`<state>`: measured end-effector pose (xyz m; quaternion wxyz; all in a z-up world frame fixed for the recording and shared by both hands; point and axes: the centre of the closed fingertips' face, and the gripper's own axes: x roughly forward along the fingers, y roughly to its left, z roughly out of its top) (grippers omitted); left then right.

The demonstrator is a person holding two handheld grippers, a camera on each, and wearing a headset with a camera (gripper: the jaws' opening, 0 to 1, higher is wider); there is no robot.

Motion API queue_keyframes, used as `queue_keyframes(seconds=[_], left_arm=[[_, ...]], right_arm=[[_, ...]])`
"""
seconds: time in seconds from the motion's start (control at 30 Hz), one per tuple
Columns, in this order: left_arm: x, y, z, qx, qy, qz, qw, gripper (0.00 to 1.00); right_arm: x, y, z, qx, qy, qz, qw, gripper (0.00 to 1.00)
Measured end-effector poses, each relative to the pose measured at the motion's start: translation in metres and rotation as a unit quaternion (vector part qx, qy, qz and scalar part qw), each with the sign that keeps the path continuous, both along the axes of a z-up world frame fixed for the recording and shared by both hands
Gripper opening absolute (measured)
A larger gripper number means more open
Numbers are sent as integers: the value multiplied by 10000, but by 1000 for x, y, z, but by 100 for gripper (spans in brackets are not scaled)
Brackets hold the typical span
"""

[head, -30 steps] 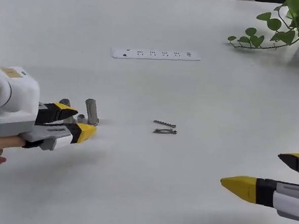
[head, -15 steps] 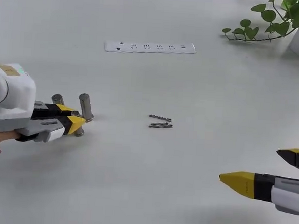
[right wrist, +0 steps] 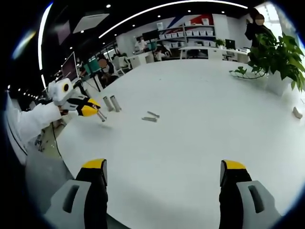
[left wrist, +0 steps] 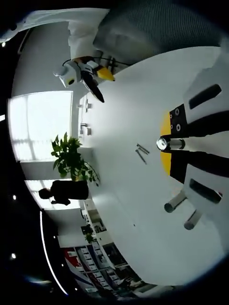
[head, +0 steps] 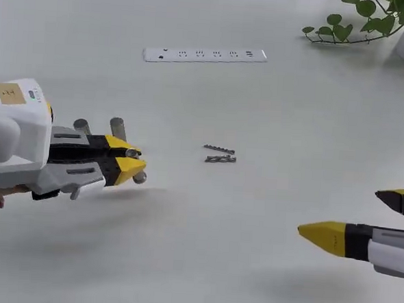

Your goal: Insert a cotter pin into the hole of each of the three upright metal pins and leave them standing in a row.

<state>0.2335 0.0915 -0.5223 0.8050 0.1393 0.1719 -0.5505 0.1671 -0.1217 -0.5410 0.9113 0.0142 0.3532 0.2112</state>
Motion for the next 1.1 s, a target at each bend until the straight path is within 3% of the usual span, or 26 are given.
queue_keyframes(seconds=[0.2,0.33,0.53,0.73,0.97,1.1], left_arm=[[-18,-22,-1,-14,27,-227,9997,6],[-28,-34,-16,233,63,-495,9985,6],[-34,-48,-28,301,181,-613,9975,6],[-39,-54,-37,283,330,-647,9970,6],[-40,-53,-45,409,272,-641,9967,6],[-39,-55,-45,373,328,-612,9969,6]], right_arm=[[-1,2,0,-12,-27,57,10000,97],[1,2,1,-2,-71,59,10000,96],[1,0,2,20,-101,21,9999,96],[-2,-4,0,47,-84,-52,9999,96],[-2,-4,0,53,-67,-63,9999,96],[-3,-3,0,53,-58,-35,10000,96]])
